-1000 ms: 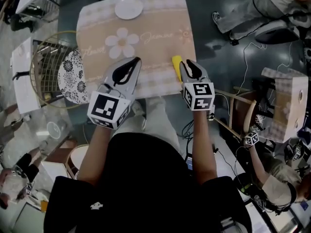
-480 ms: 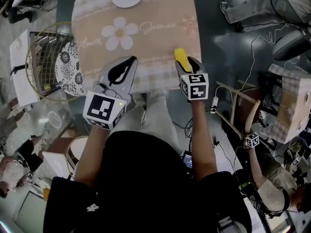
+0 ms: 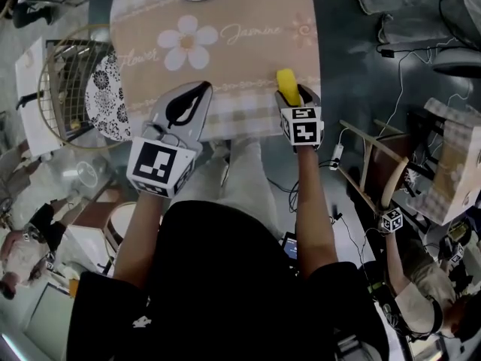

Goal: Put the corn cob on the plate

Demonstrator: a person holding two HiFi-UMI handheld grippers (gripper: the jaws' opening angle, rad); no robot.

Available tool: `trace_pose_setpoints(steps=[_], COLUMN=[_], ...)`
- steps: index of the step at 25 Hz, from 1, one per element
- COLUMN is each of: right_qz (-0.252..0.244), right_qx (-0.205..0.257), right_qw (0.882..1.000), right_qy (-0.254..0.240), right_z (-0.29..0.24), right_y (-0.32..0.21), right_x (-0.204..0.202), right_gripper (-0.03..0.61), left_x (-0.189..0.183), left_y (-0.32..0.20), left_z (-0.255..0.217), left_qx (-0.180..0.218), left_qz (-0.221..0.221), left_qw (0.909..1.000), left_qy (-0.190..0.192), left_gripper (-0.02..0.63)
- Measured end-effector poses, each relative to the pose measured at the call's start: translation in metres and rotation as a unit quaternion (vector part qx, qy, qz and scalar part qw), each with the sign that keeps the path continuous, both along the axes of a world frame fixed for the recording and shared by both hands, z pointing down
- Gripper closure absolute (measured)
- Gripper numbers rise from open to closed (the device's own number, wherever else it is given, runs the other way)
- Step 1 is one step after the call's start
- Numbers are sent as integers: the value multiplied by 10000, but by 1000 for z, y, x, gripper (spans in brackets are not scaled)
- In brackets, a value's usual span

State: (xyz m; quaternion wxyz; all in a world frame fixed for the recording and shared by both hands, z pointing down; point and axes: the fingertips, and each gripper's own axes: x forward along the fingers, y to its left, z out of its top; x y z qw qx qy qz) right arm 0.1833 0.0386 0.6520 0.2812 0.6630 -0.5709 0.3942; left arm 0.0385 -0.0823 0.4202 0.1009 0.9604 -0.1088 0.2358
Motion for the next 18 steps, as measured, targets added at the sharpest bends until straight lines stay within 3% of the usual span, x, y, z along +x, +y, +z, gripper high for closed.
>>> trace_pose_setpoints(steps=[18], right_qz=[79], right_qx=[-73], right_qw=[9998], right_qy=[193], right_z=[19], right_y=[-1], right_x=[2], right_gripper=[325], left_x=[3], left_y=[-9], left_z=[20], left_qx=[-129], left_qz=[-19], left_qw=[9998], left_qy=[-172], left_gripper=[609])
